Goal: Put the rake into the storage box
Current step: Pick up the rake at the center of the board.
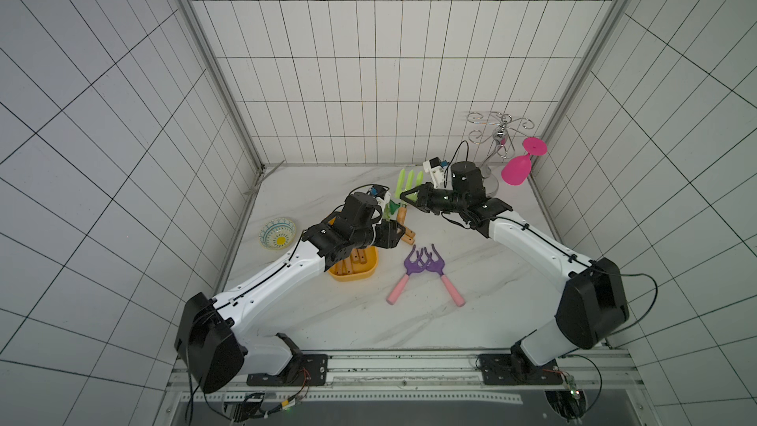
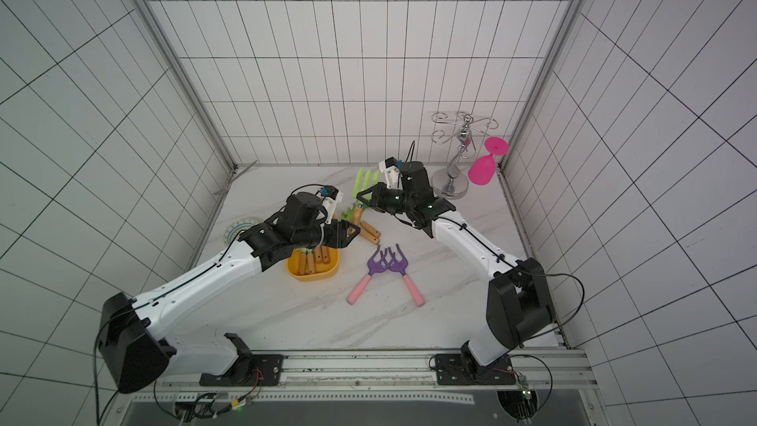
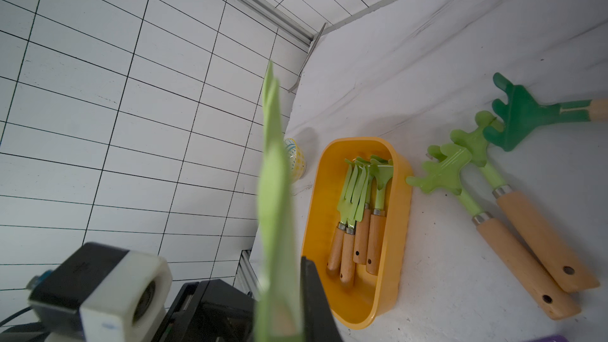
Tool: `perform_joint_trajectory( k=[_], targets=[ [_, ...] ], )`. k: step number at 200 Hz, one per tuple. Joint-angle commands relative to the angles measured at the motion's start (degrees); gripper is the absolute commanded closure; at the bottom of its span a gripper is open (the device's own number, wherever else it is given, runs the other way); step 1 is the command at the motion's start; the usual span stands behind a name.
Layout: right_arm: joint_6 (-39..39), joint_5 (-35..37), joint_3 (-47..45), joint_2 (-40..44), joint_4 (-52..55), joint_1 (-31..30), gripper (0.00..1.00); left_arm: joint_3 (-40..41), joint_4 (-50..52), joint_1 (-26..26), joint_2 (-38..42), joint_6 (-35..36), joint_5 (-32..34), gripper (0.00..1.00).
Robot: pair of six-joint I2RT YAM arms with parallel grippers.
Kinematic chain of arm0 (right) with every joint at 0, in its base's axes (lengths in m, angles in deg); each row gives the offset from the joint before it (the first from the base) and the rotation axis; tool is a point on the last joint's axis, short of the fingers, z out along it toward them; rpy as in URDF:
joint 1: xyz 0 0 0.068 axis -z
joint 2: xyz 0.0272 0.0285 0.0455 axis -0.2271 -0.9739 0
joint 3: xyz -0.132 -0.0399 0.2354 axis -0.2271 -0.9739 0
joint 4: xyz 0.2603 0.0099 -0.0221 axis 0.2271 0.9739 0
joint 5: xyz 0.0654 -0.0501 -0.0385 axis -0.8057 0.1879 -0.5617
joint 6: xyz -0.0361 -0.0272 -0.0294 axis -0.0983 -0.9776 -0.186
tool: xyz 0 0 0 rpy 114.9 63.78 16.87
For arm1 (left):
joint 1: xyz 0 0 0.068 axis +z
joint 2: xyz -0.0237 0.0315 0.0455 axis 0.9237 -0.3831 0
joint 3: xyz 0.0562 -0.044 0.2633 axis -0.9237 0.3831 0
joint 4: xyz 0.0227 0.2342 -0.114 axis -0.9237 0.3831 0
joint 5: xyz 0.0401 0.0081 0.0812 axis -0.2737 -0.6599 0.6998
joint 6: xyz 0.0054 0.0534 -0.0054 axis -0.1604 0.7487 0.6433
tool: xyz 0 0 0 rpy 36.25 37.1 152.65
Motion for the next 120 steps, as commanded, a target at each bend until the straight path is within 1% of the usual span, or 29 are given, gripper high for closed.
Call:
perform_joint_trajectory(
  k=[1,19,41,57,75,87,95,120],
  targets=[
    [-1.20,0.51,0.37,1.01,-1.50,-0.50,0.99,0.36,-4.79,0.29,-0.82,-1.11,-1.03,0.54],
    [-1.16,-0.06,0.57,0.61,-1.61,-0.61,0.99,0.27,-6.02,0.35,-1.66,-1.28,-1.52,0.60],
    [-1.20,-0.36,1.16,0.00,-1.40,-0.64,0.99,-0.17,-6.68,0.33,-3.10,-0.90,-3.71,0.66],
    [-1.24,-0.62,1.32,-0.37,-1.30,-0.57,0.99,-0.59,-6.88,0.35,-4.14,-0.81,-5.51,0.66],
    [-1.20,-1.07,1.44,-0.77,-1.30,-0.57,0.99,-0.94,-6.36,0.35,-5.13,-1.10,-6.24,0.61],
    [-1.29,-1.32,1.62,-0.90,-1.30,-0.57,0.99,-1.12,-6.24,0.31,-5.60,-1.30,-5.92,0.62],
    [-1.37,-1.46,1.65,-0.93,-1.30,-0.57,0.99,-1.22,-6.22,0.33,-5.69,-1.40,-5.45,0.65],
    [-1.70,-1.86,1.58,-1.08,-1.22,-0.57,0.99,-1.57,-6.31,0.53,-5.93,-1.63,-3.88,0.83]
  ],
)
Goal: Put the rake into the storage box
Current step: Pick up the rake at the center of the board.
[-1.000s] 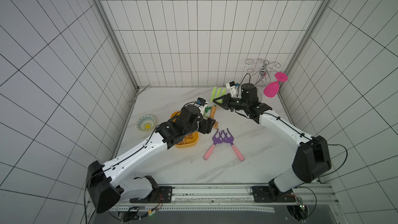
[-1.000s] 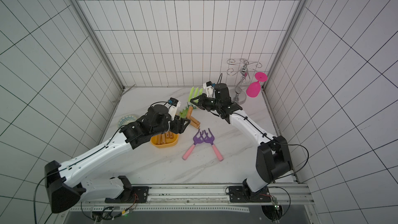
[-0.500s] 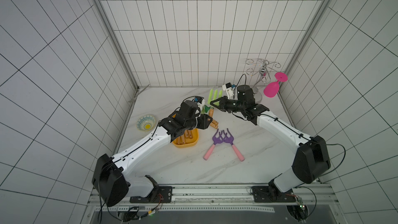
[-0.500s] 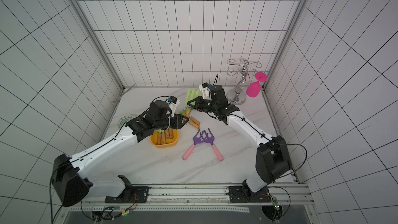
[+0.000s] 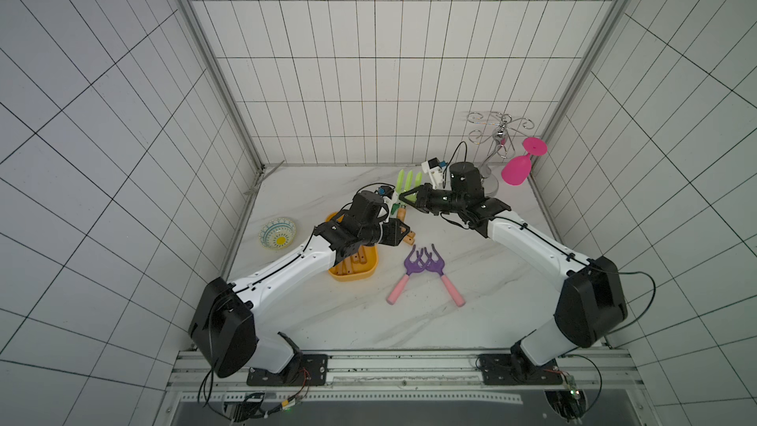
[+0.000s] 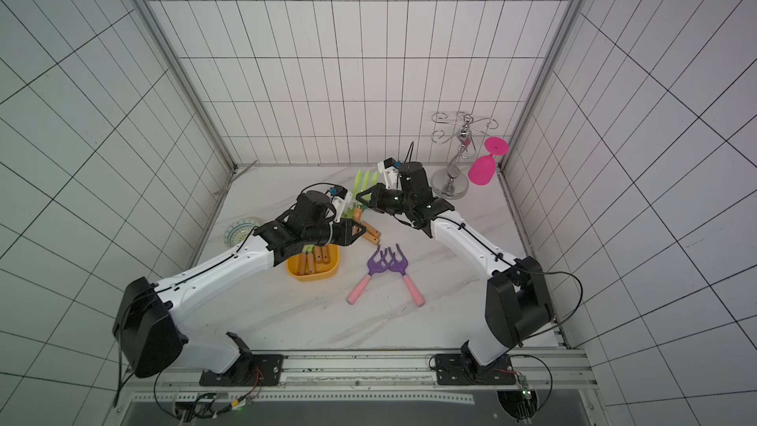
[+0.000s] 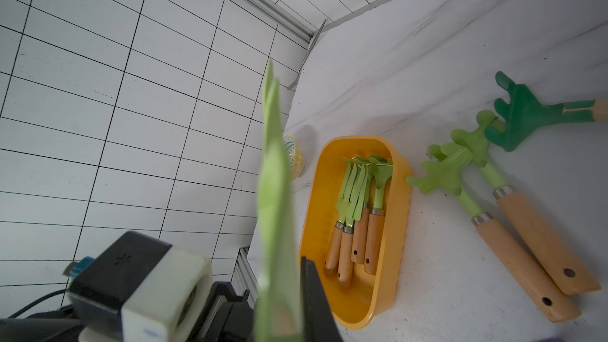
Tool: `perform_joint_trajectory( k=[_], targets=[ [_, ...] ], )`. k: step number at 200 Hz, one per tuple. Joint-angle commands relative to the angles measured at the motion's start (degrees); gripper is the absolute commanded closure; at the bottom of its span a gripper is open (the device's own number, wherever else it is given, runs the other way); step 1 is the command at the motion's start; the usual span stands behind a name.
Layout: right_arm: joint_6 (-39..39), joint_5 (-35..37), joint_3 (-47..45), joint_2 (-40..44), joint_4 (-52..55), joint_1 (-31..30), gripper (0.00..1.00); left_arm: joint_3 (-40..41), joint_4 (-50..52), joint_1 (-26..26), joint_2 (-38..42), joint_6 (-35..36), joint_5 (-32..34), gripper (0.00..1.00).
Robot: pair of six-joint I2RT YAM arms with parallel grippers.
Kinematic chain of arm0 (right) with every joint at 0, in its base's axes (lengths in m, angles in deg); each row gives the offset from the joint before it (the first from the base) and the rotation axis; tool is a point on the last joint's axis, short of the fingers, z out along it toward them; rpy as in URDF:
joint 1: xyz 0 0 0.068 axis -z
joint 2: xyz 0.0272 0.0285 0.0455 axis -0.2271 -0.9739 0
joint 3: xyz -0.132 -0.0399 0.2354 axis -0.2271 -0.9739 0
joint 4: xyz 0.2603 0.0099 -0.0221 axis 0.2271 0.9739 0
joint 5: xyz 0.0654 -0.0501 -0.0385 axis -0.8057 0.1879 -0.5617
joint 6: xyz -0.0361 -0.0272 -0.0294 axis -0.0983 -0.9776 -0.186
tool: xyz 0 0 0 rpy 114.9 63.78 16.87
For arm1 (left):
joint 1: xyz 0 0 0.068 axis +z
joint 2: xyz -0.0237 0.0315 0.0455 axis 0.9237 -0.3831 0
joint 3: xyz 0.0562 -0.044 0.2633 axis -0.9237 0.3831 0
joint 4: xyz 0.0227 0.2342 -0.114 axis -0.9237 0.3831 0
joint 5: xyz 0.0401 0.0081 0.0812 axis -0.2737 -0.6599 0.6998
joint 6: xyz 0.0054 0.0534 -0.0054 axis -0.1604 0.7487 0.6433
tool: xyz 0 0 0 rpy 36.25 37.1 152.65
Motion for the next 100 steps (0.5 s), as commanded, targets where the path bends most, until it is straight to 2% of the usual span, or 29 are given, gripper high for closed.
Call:
perform_joint_trajectory(
  k=[1,21,28,38,43,78,100],
  targets=[
    [-1.10,-1.44,1.60,-0.49,-1.11,-0.54,0.99,-1.51,-0.91,0.57,-0.58,-0.57,1.42,0.84],
    [-1.96,-2.48,1.89,-1.00,0.32,-0.37,0.94,-1.86,-0.39,1.02,-0.49,-1.51,0.87,0.92],
    [-2.76,-4.29,2.51,-1.40,1.31,-0.08,0.83,-1.87,0.37,1.14,-0.41,-1.75,1.25,0.95],
    [-4.50,-6.84,4.04,-2.08,3.65,0.61,0.58,-1.78,2.31,1.29,-0.21,-2.05,2.04,0.97],
    [-5.72,-7.26,4.85,-2.24,5.50,0.95,0.49,-1.73,3.55,1.51,-0.20,-2.21,2.47,0.97],
    [-16.56,-2.91,6.13,-0.06,17.13,2.62,0.14,2.91,8.29,2.51,2.64,-4.37,7.09,0.99],
    [-22.20,1.06,5.42,1.32,23.83,3.17,0.03,6.24,9.97,4.15,5.24,-7.00,9.01,0.99]
  ],
)
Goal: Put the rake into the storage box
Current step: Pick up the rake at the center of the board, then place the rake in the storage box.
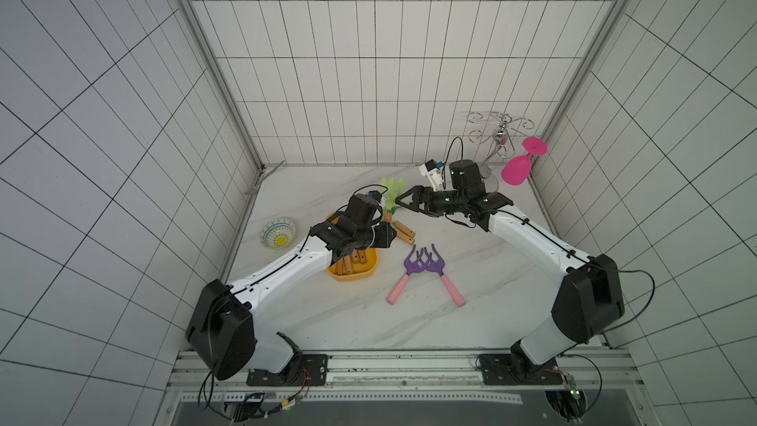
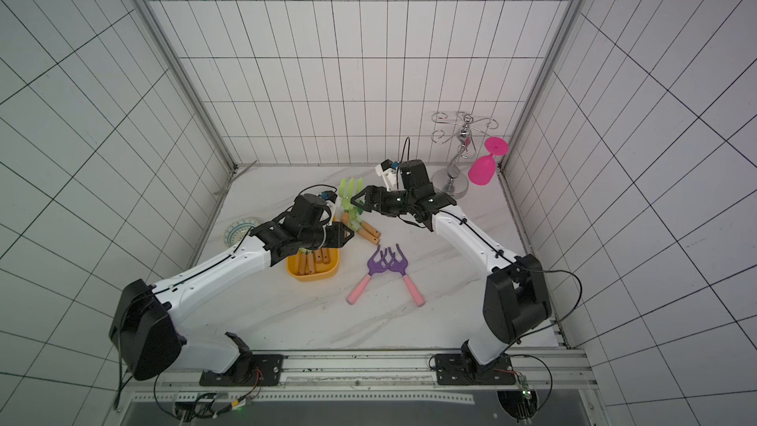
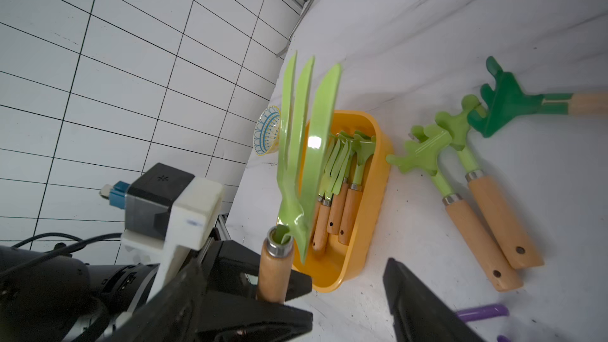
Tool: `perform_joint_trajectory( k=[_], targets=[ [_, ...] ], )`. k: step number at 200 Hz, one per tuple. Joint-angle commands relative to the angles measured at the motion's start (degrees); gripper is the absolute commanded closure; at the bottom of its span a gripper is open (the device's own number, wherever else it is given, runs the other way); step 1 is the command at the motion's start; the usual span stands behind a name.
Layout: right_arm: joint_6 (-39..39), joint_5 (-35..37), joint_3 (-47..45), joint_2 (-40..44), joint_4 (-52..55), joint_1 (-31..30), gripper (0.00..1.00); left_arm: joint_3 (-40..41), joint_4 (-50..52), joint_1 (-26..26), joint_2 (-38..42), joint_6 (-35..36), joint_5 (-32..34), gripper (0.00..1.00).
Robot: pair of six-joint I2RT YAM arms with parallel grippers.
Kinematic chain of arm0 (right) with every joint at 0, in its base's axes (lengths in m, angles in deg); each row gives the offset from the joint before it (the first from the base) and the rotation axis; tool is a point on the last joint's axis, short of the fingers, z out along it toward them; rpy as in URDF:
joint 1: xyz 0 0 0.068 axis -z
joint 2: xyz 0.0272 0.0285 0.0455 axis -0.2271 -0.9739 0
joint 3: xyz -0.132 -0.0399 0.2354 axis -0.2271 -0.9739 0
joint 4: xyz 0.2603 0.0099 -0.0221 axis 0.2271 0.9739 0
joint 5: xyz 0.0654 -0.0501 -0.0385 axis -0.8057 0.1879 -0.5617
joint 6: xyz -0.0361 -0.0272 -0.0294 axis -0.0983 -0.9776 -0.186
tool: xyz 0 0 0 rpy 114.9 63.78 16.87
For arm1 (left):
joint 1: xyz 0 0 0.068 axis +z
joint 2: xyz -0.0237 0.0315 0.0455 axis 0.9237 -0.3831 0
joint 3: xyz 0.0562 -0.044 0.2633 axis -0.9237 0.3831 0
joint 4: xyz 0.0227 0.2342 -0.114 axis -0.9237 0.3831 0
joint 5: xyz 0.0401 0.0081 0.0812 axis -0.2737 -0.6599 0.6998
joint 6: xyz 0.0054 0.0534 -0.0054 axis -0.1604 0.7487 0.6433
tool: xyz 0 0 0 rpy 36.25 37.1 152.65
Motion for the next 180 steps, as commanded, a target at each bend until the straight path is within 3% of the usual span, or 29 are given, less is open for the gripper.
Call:
perform_joint_trajectory(
  k=[1,42,81,133,180],
  targets=[
    [-9.24,4.19,1.57,2.39,10.54,0.86,0.02,3.11,3.36,1.63,3.47,-3.13,3.97,0.99],
    [-16.17,13.96,-2.96,6.36,15.88,2.11,0.01,8.74,3.14,5.25,4.47,-7.11,3.31,0.99],
    [-21.48,24.40,-3.23,5.45,20.99,2.54,0.01,10.11,3.04,8.97,-1.03,-8.28,1.33,0.99],
    [-21.72,24.28,-6.38,5.72,20.16,2.55,0.00,8.63,4.57,11.39,-8.03,-9.20,-0.47,0.99],
    [-22.96,25.43,-6.61,3.26,19.84,2.59,0.00,11.74,4.33,13.34,-8.50,-10.64,-1.54,0.99]
  ],
)
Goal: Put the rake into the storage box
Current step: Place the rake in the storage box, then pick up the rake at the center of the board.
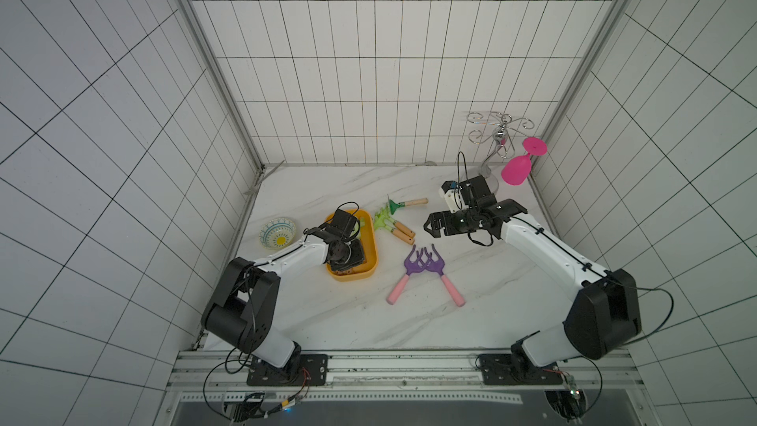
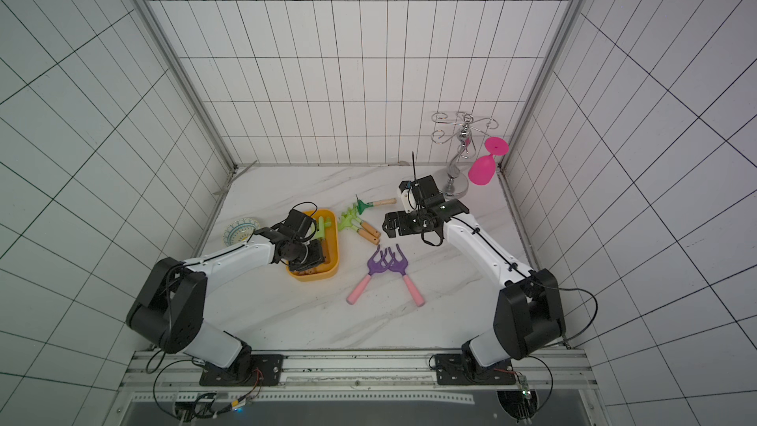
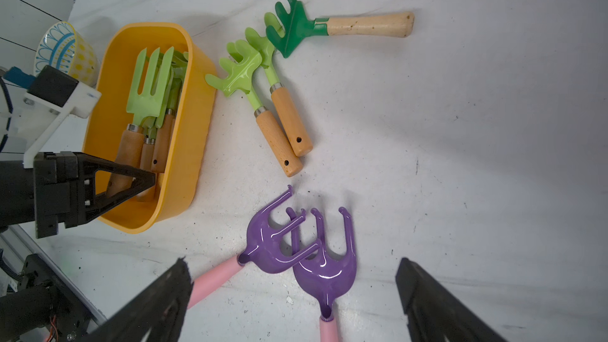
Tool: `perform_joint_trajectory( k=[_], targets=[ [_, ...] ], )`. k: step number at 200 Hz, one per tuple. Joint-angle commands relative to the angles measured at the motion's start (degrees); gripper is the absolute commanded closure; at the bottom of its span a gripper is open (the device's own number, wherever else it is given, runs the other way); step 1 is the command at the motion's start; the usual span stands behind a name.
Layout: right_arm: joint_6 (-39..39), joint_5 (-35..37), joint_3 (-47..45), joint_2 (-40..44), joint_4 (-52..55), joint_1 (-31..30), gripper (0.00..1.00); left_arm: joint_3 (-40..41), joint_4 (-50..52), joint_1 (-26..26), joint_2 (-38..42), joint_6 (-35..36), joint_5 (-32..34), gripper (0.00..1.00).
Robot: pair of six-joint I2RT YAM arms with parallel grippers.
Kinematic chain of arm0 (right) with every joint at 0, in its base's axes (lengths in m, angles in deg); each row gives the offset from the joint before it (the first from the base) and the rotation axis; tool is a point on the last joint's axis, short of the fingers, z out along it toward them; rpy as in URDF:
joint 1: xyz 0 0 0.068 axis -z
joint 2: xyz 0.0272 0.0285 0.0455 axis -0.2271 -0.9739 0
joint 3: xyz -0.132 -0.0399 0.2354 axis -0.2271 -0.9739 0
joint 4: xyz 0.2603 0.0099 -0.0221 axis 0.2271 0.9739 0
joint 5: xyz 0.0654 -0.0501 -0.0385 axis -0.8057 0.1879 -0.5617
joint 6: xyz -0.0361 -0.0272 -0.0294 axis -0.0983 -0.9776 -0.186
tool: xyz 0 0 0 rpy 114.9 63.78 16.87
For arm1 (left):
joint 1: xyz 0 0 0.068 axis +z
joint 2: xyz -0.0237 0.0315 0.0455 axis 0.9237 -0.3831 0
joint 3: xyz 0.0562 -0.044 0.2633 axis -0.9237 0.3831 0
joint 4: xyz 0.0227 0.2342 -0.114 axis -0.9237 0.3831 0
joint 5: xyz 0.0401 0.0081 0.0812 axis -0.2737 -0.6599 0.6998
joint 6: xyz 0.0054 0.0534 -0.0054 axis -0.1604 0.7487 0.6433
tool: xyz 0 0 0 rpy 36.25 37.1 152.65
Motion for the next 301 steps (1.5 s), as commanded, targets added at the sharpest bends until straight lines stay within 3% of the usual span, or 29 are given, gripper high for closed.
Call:
perform_joint_trajectory(
  k=[1,56,123,217,238,269,301],
  targets=[
    [-1.47,1.64,-0.78,-2.14,0.46,0.32,0.00,1.54,-0.85,0.96,0.21,-1.00,-0.69,0.98],
    [-1.52,1.90,2.12,-6.90,0.12,0.25,0.00,1.67,1.95,1.74,1.66,0.32,-1.07,0.96],
    [-1.86,3.08,4.51,-10.63,-0.16,-0.25,0.01,1.94,4.04,2.94,9.00,1.98,0.23,0.95],
    [-4.82,4.78,11.85,-17.63,0.28,-0.71,0.02,3.52,2.19,5.41,2.55,4.08,-3.29,0.94],
    [-6.78,4.22,13.97,-20.06,-0.54,-0.80,0.02,3.26,2.97,5.66,2.32,4.71,-2.00,0.86],
    [-10.43,4.56,18.59,-25.39,-0.58,-1.73,0.04,2.91,3.36,5.71,4.79,4.92,-0.42,0.56],
    [-13.60,8.22,21.74,-29.91,-1.58,-4.03,0.10,1.06,6.50,5.53,9.18,5.07,3.12,0.50]
  ],
)
